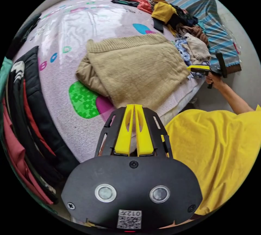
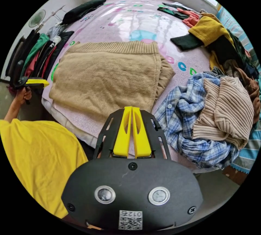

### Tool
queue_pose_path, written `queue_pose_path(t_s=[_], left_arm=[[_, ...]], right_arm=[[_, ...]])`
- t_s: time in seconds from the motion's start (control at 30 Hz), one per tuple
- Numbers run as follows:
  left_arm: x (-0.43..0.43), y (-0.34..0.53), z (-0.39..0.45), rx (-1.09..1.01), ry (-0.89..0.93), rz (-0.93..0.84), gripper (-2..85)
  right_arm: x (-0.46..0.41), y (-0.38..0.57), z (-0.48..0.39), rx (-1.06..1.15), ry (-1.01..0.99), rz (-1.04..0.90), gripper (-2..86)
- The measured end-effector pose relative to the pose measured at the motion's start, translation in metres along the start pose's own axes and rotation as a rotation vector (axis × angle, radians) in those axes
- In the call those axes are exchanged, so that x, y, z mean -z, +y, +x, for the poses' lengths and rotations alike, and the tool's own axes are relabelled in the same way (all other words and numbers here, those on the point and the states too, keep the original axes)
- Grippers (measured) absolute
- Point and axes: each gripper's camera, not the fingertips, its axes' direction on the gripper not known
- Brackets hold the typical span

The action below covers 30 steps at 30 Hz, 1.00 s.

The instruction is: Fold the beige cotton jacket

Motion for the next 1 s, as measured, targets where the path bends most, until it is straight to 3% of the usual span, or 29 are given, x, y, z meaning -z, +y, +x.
queue_pose_path(t_s=[0.1, 0.27, 0.37, 0.53, 0.67, 0.8, 0.9, 1.0], left_arm=[[-0.039, -0.002, 0.002, -0.042, -0.114, -0.142, 0.1], [-0.040, -0.003, -0.029, -0.005, 0.005, -0.146, -0.1], [-0.024, 0.001, -0.031, 0.001, -0.047, -0.131, 0.0], [-0.012, 0.004, -0.018, -0.033, -0.036, -0.078, 0.2], [-0.046, 0.003, -0.022, -0.005, -0.098, -0.143, 0.3], [-0.030, 0.012, -0.055, 0.209, 0.035, -0.100, 0.8], [0.000, 0.029, -0.079, 0.377, 0.055, 0.061, 3.0], [-0.001, 0.041, -0.120, 0.576, 0.273, 0.157, 8.5]], right_arm=[[-0.030, 0.004, 0.007, -0.039, 0.099, -0.107, -0.2], [-0.040, -0.005, 0.049, -0.216, 0.017, -0.142, -0.2], [-0.023, -0.004, 0.053, -0.234, 0.034, -0.121, -0.1], [0.003, 0.004, 0.039, -0.141, 0.073, -0.058, -0.1], [-0.026, 0.004, 0.058, -0.114, 0.097, -0.174, -0.1], [-0.022, 0.006, 0.099, -0.150, -0.038, -0.138, -0.1], [-0.017, 0.006, 0.120, -0.112, -0.091, -0.139, -0.1], [-0.015, 0.008, 0.133, -0.078, -0.097, -0.125, -0.1]])
